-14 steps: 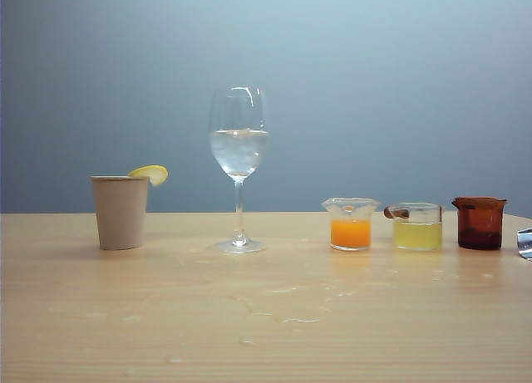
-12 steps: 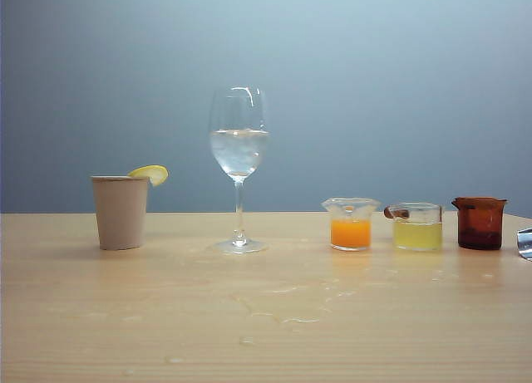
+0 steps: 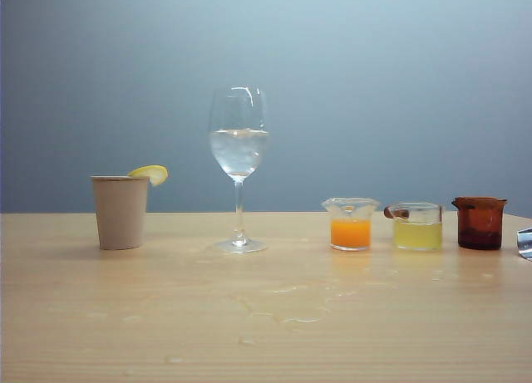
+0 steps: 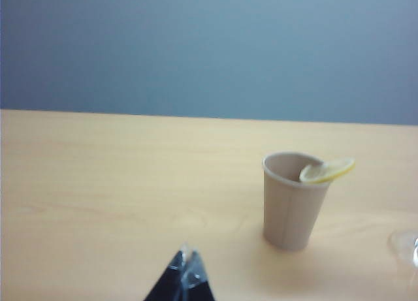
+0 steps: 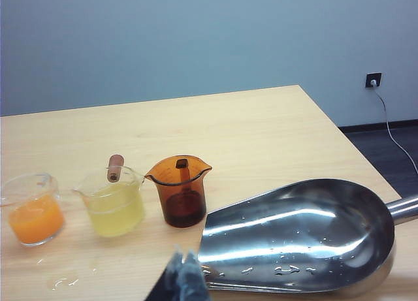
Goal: Pick up the second measuring cup from the left, pour the orange juice inside into the goblet, and finally put the measuring cup back in its original place.
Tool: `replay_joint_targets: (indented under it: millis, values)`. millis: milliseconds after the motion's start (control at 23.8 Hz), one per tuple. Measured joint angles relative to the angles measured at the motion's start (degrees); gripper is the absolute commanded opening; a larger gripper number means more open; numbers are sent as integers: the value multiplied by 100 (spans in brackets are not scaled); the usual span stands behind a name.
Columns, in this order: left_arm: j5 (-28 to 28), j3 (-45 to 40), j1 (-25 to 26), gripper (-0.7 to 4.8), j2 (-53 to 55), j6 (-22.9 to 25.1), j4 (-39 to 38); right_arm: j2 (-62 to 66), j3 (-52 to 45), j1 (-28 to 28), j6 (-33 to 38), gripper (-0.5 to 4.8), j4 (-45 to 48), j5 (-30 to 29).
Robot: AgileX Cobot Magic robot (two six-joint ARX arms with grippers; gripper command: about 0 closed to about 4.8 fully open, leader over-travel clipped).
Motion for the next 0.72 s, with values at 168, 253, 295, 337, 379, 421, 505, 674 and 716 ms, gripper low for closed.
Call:
replay_joint_targets:
  millis: [168, 253, 295, 337, 379, 421, 505, 674, 716]
  values:
    - [0, 450, 0, -6, 4, -293, -157, 13, 503, 0, -2, -2, -20, -2]
    - [0, 1084, 0, -5, 114, -459, -313, 149, 942, 0, -2, -1, 24, 0]
    - [-2, 1263, 0, -6, 192, -463, -341, 243, 1080, 0, -2, -1, 15, -2]
    - [0, 1591, 0, -5, 413, -479, -369, 481, 1408, 0, -2, -1, -127, 0]
    - [15, 1786, 0, -6, 590, -481, -431, 595, 1550, 0, -2, -1, -153, -2]
    - [146, 2181, 0, -5, 1001, -481, -476, 887, 1827, 0, -2, -1, -190, -2]
    - [378, 2754, 0, -6, 1585, -481, -439, 1351, 2203, 0, -2, -1, -146, -37]
    - [658, 3875, -2, -6, 2830, -481, -595, 2273, 2780, 11, -4, -2, 83, -514]
    - [739, 4030, -2, -6, 3021, -481, -612, 2465, 2885, 35, -4, -2, 122, -581]
